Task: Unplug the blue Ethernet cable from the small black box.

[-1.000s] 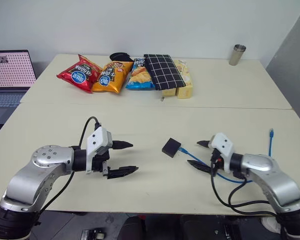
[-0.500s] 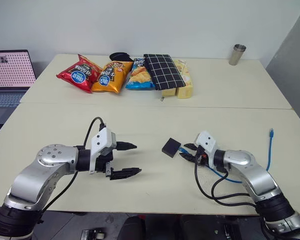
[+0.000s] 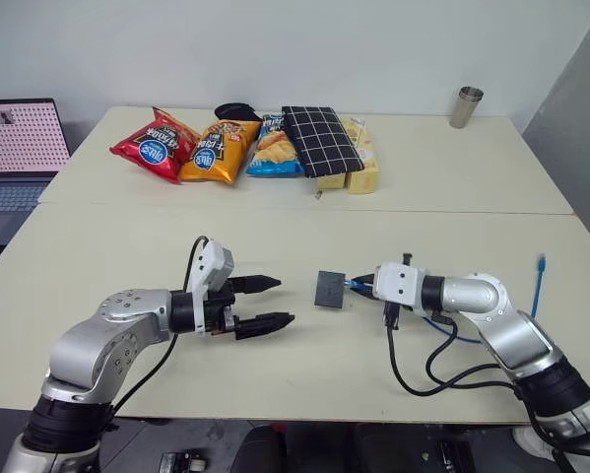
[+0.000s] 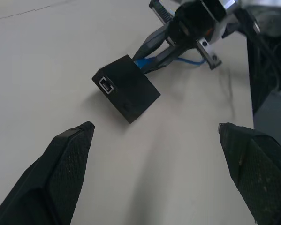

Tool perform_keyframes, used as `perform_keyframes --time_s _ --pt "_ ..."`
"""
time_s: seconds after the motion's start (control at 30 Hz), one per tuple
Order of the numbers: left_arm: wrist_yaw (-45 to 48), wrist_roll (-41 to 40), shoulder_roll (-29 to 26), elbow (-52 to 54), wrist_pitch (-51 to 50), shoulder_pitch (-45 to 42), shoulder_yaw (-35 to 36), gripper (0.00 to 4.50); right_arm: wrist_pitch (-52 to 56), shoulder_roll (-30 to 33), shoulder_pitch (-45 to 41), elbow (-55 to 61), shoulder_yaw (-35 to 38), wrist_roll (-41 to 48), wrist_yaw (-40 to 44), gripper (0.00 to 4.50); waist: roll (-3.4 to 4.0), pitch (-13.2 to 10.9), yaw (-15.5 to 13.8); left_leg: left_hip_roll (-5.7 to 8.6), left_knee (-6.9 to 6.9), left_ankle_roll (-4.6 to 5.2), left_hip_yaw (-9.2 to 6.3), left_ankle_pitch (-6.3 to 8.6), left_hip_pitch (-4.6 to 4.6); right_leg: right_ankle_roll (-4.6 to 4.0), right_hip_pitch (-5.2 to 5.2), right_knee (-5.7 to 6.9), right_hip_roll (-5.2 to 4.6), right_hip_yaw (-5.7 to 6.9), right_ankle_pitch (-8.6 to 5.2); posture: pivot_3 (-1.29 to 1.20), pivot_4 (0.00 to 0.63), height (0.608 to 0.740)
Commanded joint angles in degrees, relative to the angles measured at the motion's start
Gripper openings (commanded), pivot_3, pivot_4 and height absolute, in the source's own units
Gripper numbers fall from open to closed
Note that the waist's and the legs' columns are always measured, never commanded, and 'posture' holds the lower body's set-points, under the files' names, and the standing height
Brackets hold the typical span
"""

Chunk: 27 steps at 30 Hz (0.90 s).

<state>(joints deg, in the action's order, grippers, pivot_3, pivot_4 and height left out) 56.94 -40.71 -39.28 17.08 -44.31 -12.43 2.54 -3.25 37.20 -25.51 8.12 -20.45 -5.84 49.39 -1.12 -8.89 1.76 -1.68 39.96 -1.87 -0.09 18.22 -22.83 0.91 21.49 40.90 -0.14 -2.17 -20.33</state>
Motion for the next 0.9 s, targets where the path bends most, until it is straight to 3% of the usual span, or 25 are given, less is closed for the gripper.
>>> perform_keyframes --time_s 0.03,0.33,0.57,0.9 --pt "-3.81 -4.29 3.27 -1.27 -3.31 -2.52 2.71 4.5 -14.54 -0.98 -3.93 -1.27 0.04 -4.34 -3.15 0.13 -0.01 0.01 -0.08 0.01 0.01 -0.01 0.0 -0.01 0.0 0.0 0.0 0.01 -0.01 0.0 0.0 0.0 0.15 0.74" --pt "-7.08 -9.74 7.98 -2.8 -6.86 -4.54 4.57 4.5 -22.37 -3.6 -6.38 -4.39 0.43 -6.02 -5.29 0.13 -0.06 0.03 0.02 -0.01 0.05 -0.03 0.0 -0.01 0.0 0.0 -0.02 0.02 -0.03 0.03 0.0 0.0 0.15 0.74" --pt "-5.54 -12.79 7.73 -4.26 -8.19 -5.51 5.59 3.23 -24.78 -4.13 -6.74 -5.58 0.82 -7.33 -6.19 0.13 -0.05 0.03 0.02 -0.01 0.05 -0.03 0.0 -0.02 0.01 0.0 -0.02 0.02 -0.04 0.03 0.0 0.0 0.15 0.74" --pt "-3.64 -12.14 6.65 -4.88 -7.64 -5.53 4.92 1.03 -27.74 -4.3 -6.66 -6.48 1.1 -8.35 -7.85 0.13 -0.06 0.03 0.0 -0.01 0.05 -0.03 0.0 -0.02 0.01 0.0 -0.02 0.01 -0.04 0.03 0.0 0.0 0.15 0.74"
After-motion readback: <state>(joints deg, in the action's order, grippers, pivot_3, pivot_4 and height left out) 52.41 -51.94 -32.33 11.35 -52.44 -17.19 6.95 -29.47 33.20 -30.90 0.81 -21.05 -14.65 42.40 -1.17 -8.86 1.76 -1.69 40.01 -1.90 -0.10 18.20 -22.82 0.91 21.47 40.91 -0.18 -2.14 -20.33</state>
